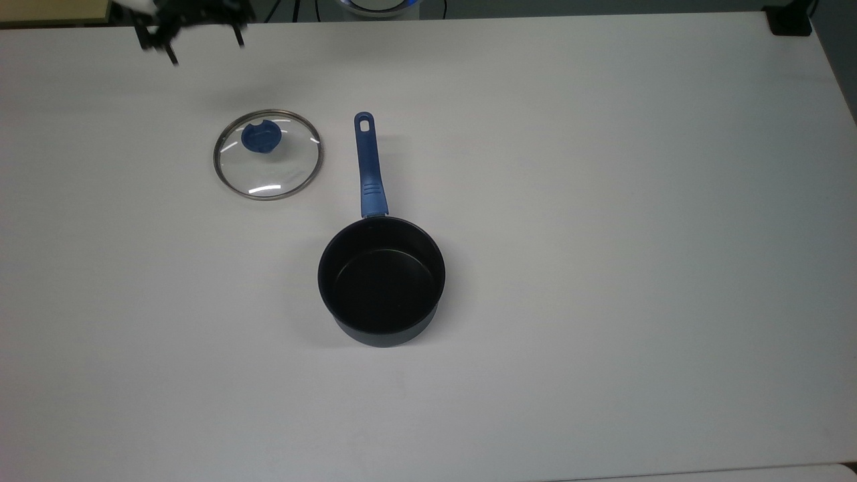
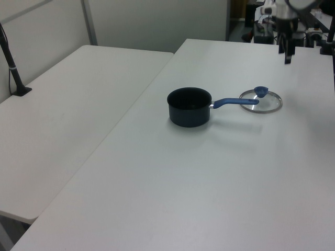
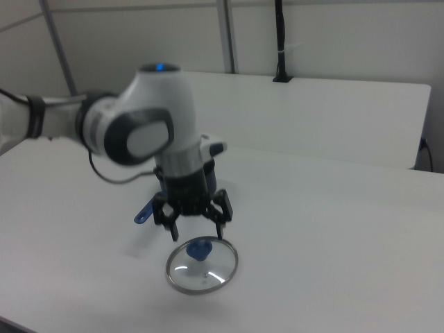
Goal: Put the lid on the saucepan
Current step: 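Lower the gripper onto the blue knob of the glass lid, then close the gripper on the blue knob and lift the lid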
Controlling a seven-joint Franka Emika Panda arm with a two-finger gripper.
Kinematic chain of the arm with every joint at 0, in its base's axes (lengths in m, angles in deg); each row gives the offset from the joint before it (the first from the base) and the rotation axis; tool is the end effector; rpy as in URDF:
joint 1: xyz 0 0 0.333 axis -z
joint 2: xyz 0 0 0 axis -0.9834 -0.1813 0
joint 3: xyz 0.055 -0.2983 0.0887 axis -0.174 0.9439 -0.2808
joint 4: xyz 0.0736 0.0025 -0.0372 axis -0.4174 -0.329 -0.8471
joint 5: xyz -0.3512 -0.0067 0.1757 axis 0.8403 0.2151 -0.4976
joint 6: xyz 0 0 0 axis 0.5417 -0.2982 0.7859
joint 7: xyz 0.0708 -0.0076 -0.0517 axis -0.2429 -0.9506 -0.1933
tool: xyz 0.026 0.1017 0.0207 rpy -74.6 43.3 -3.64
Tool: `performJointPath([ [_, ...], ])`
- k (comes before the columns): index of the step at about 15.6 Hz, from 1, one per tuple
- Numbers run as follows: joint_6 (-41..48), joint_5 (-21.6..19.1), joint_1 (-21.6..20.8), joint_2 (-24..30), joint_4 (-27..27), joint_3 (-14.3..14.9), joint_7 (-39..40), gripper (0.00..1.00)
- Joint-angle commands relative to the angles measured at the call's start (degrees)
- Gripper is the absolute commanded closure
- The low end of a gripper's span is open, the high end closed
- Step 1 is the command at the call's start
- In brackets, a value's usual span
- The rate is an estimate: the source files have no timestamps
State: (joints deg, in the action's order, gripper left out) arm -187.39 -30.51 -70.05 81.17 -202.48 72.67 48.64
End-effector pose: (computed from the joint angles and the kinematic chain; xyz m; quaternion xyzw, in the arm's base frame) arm 0.4740 -0.1842 0.4516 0.9772 0.2078 -0.0278 0.0328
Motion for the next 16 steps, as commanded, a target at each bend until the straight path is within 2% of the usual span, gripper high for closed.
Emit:
performJointPath([
  [1,-13.3,-0.4,-0.7,-2.1,-8.0,-0.2,-7.8,0.0],
  [5,-20.4,-1.6,-4.0,-7.6,-7.9,-0.4,-18.6,0.0],
  [7,-22.3,-3.7,-4.3,-8.9,-7.8,-1.2,-21.1,0.0],
  [8,-22.4,-4.7,-4.3,-9.2,-7.8,-2.5,-21.6,0.0],
  [11,-24.1,-4.9,-4.3,-11.1,-7.4,-3.4,-21.8,0.02],
  [12,-24.9,-4.9,-4.3,-11.3,-7.3,-3.6,-22.5,0.1],
  [13,-25.1,-4.9,-4.3,-11.3,-7.1,-3.7,-24.1,0.24],
  [14,-24.4,-4.9,-4.3,-11.3,-6.4,-3.7,-26.0,0.48],
  [15,-23.8,-4.9,-4.2,-11.3,-6.1,-3.7,-28.0,0.63],
  [16,-22.8,-4.9,-4.1,-11.1,-5.8,-3.7,-28.5,0.7],
])
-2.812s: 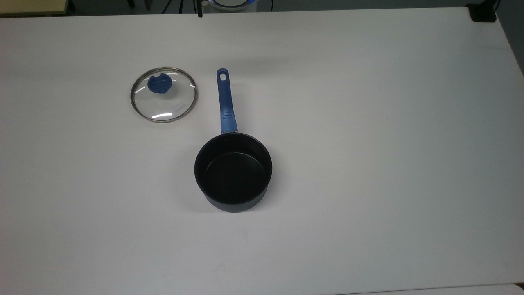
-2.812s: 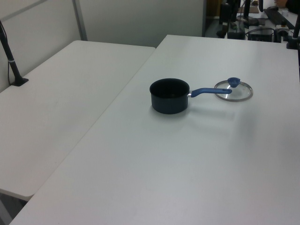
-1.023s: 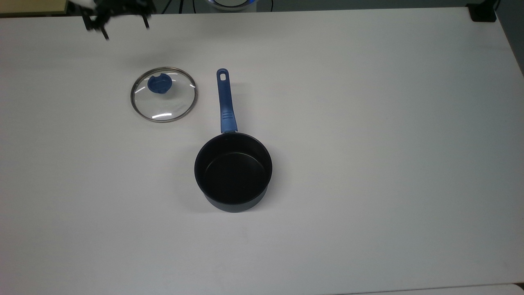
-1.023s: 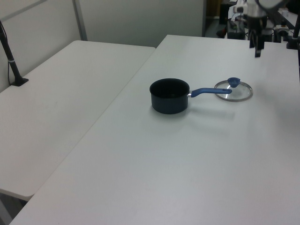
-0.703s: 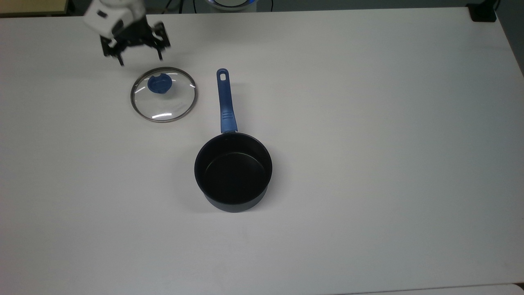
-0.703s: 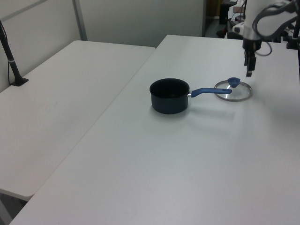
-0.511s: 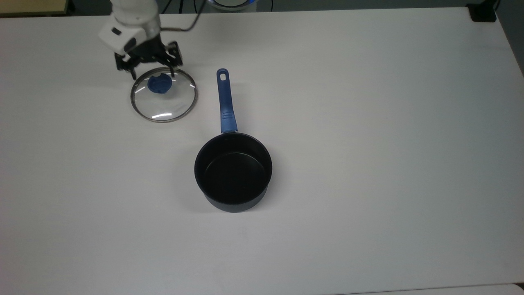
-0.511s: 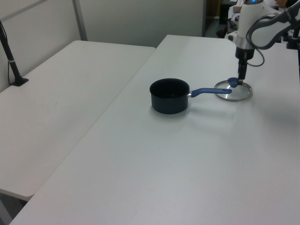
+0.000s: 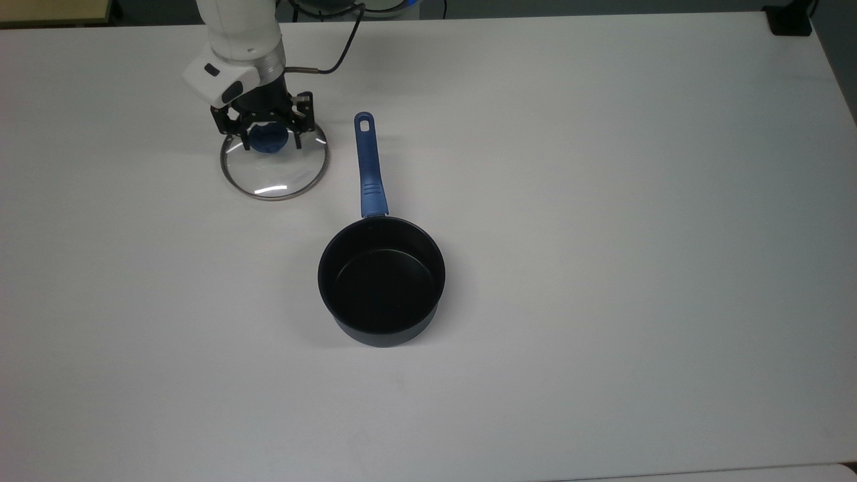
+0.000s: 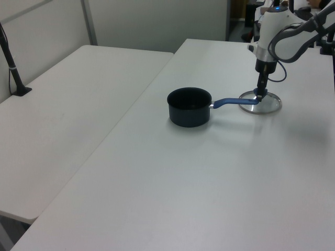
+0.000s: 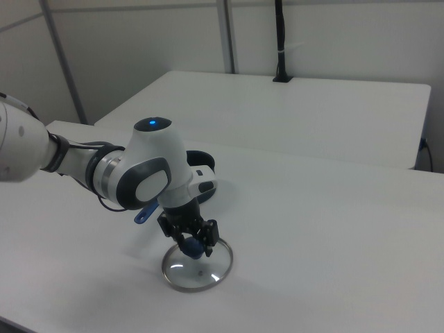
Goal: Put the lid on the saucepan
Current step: 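Close the gripper on the blue knob and lift the lid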
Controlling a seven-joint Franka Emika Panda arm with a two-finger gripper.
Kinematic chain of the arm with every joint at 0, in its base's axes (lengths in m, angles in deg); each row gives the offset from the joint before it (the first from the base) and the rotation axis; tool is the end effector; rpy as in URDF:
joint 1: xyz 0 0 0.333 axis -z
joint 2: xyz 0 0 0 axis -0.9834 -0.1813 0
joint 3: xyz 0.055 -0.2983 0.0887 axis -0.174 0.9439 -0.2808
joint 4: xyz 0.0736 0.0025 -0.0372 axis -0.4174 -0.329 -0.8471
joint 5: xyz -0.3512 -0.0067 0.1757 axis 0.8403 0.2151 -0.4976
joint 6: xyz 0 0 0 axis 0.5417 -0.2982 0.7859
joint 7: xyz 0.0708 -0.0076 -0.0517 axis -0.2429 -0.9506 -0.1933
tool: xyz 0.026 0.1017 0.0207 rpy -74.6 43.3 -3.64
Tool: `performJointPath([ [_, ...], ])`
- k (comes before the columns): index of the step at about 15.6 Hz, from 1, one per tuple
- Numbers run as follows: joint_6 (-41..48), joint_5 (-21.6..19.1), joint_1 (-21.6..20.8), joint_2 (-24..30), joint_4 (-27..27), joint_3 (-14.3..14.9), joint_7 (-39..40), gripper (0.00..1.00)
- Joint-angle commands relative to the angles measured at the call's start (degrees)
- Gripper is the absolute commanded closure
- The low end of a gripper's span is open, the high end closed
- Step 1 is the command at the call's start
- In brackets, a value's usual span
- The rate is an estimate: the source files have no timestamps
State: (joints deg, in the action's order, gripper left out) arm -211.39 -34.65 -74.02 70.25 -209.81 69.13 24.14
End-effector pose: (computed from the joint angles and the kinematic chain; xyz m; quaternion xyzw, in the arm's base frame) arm 0.5168 -0.1164 0.3341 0.9975 0.0519 0.0373 0.0309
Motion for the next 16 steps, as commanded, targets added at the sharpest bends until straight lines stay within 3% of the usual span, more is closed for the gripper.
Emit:
performJointPath([
  [1,3.5,-0.8,0.4,0.3,2.9,-0.1,-3.7,0.74],
  [5,19.4,-0.8,3.0,0.0,15.6,-0.1,-3.1,0.75],
  [10,25.9,-1.1,2.1,-3.8,31.5,-0.7,-4.8,0.72],
  [12,26.1,-0.8,-0.4,-9.2,39.3,-2.8,-12.1,0.72],
  [16,25.9,0.0,-6.5,-17.5,49.1,-2.9,-24.5,0.72],
])
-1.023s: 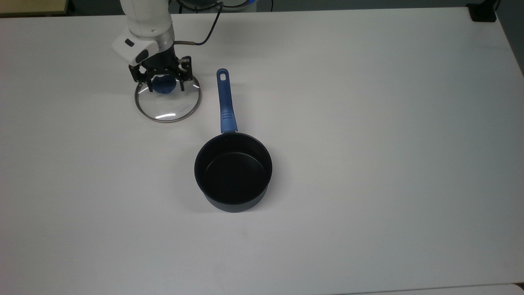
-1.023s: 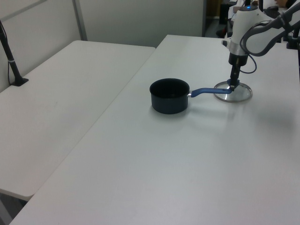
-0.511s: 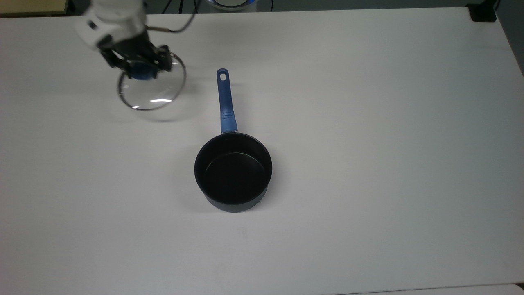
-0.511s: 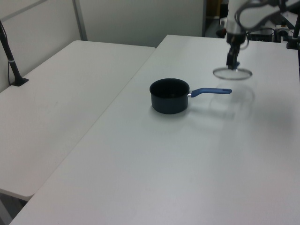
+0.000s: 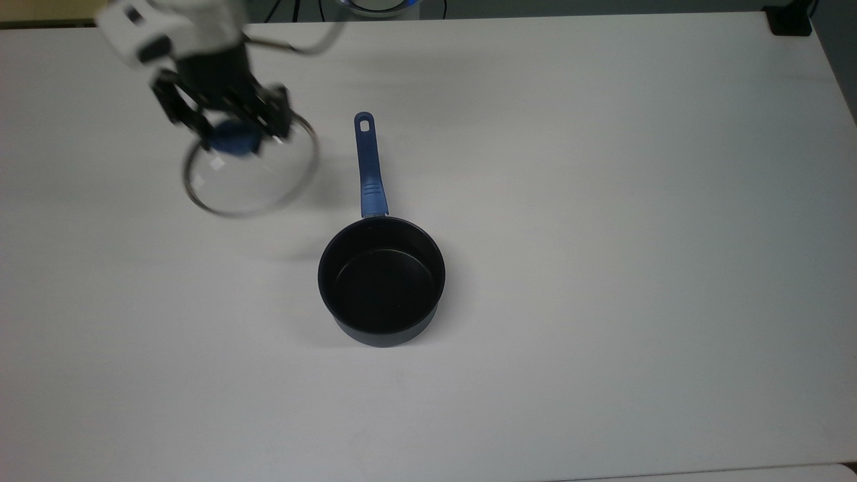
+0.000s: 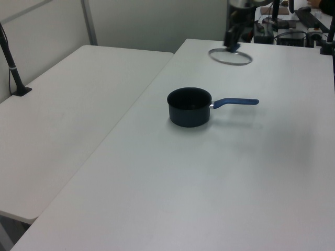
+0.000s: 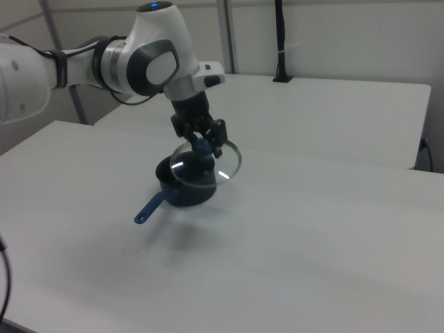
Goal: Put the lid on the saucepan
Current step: 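Carry the lid over the saucepan and lower it onto the rim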
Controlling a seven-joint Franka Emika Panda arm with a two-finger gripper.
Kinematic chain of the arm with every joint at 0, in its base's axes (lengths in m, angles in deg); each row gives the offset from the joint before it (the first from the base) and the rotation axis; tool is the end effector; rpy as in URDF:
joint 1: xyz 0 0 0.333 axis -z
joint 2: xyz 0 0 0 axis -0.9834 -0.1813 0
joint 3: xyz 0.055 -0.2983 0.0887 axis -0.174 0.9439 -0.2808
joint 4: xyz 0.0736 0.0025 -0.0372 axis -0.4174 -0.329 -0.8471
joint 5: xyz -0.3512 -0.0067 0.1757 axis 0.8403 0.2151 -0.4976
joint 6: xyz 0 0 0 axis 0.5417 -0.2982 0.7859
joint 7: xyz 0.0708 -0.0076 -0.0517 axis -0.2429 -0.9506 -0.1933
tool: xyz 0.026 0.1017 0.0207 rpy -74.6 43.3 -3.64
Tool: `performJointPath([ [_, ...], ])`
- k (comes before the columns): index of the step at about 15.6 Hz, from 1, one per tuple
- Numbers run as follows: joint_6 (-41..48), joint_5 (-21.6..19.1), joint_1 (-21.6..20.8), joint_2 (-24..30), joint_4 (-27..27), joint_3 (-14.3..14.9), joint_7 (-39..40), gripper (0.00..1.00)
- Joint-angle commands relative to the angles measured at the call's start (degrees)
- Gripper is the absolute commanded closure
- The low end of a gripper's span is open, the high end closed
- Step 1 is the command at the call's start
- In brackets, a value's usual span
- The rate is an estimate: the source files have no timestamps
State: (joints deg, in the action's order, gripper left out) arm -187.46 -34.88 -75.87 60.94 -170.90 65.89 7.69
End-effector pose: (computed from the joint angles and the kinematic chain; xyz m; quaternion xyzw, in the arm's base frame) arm 0.6432 -0.0847 0.5150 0.9937 -0.0557 0.0911 0.0348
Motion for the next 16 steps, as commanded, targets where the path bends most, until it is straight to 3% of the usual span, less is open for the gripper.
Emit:
performJointPath([
  [1,1.9,0.3,-6.0,-9.7,11.8,0.4,-10.6,0.72],
  [7,1.3,1.5,-11.0,-15.6,14.9,0.4,-18.5,0.72],
  [16,-2.9,1.5,-11.2,-17.5,14.5,0.1,-23.0,0.71],
])
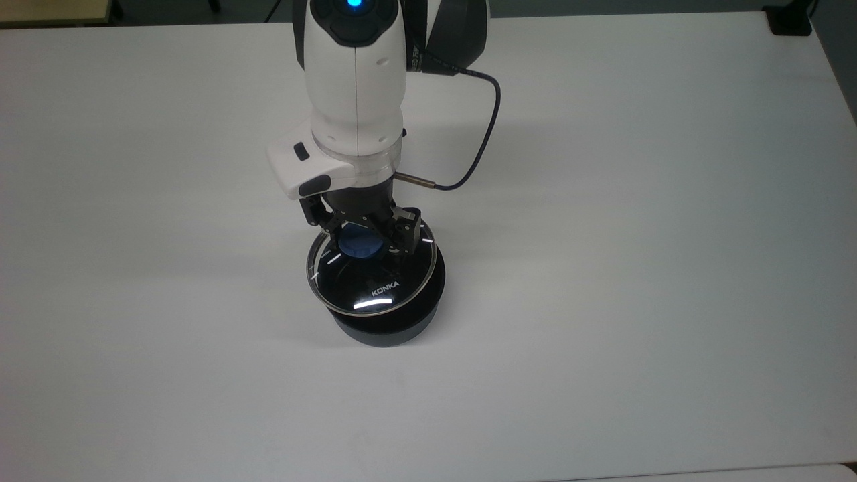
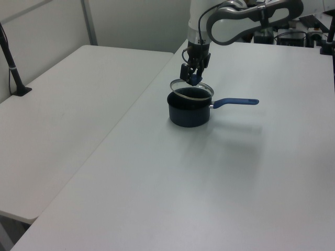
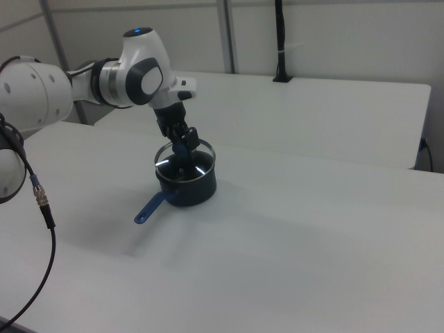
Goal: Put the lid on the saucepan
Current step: 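Carry the lid over the saucepan and lower it onto the rim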
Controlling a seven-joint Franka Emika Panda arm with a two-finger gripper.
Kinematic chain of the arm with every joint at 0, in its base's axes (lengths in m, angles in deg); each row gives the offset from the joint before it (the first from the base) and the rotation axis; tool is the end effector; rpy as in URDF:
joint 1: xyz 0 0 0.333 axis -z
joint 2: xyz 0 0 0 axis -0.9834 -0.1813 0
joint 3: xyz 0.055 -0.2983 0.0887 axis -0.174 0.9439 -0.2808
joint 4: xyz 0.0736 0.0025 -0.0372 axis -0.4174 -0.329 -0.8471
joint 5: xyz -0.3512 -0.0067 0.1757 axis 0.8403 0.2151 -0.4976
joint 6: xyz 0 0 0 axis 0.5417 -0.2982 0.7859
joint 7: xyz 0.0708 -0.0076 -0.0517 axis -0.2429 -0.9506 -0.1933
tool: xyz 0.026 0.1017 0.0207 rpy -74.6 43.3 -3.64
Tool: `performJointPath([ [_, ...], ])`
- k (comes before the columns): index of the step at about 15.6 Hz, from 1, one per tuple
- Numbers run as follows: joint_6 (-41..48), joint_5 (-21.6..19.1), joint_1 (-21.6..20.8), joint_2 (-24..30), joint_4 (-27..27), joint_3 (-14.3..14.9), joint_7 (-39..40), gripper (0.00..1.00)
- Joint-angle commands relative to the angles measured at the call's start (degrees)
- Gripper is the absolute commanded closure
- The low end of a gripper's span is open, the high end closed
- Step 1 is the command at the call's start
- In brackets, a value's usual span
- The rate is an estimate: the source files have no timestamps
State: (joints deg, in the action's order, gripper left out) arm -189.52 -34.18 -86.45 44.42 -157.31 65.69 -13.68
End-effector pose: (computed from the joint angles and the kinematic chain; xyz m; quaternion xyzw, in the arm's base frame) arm 0.7207 0.0462 0.4391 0.9855 -0.1400 0.0928 0.0228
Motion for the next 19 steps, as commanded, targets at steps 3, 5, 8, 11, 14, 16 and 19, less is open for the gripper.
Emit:
performJointPath([
  [3,-1.4,0.8,-0.7,-1.7,0.9,0.2,-2.7,0.69],
  [5,-1.7,0.8,-0.7,-1.8,0.9,0.2,-3.4,0.68],
  [8,-1.7,0.8,-0.7,-1.8,1.0,-0.2,-4.1,0.68],
  [11,-1.5,0.8,-0.6,-1.4,1.4,-0.7,-4.1,0.68],
  [14,-1.5,1.5,-0.6,-1.2,1.5,-0.8,-4.1,0.68],
  [16,-1.5,1.5,-0.5,-1.1,1.7,-0.8,-4.1,0.68],
  [19,-1.5,1.5,-0.4,-1.1,3.0,-0.9,-4.2,0.68],
])
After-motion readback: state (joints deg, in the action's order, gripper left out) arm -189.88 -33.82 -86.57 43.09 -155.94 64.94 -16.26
